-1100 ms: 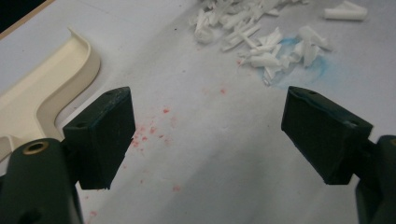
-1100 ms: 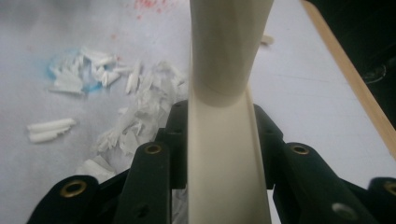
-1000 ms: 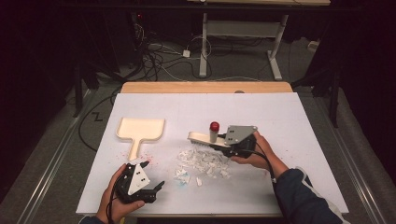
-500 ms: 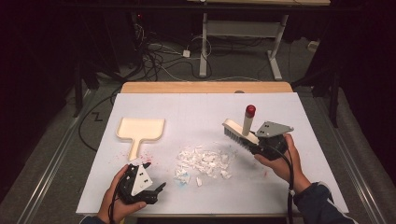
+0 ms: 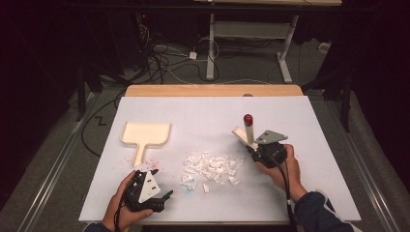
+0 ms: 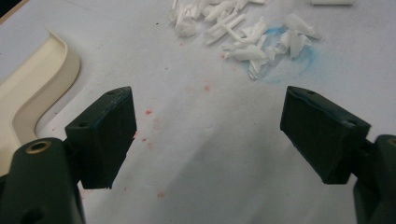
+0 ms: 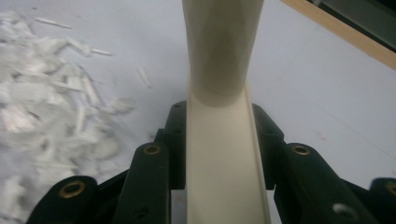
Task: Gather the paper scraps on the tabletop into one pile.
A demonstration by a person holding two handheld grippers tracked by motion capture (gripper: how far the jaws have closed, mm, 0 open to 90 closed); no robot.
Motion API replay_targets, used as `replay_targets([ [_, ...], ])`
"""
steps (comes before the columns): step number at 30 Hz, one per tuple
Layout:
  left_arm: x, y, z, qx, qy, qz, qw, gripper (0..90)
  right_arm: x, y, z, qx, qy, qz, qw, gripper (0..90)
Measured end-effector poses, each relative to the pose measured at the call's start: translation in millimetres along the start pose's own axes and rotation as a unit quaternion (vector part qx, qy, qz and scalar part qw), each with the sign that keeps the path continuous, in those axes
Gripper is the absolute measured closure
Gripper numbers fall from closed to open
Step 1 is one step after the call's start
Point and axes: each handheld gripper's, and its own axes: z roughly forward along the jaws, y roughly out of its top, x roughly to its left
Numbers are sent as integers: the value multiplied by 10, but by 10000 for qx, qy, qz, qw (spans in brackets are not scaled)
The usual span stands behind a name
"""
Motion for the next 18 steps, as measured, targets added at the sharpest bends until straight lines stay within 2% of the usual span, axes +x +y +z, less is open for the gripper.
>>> replay_targets([
  [2,-1,0,3,-4,-15,-8,10000,176,110,56,35,-49,87,-61,9999,669],
  [5,-1,-3,5,5,-25,7,10000,176,243,148,55,-192,355,-54,9992,671],
  [7,3,-6,3,10,-34,8,10000,177,324,197,34,-285,572,-73,9979,675],
  [10,4,-10,-3,-10,-48,-4,10000,178,392,246,-40,-410,727,-153,9964,677],
  [13,-1,-5,-8,-12,-35,7,10000,179,372,268,-160,-580,800,-215,9949,676],
  [16,-2,0,-9,-12,-27,16,10000,179,295,275,-330,-752,720,-209,9943,676],
  [18,-1,2,-5,-5,-29,15,10000,179,219,268,-456,-817,577,-169,9948,676],
])
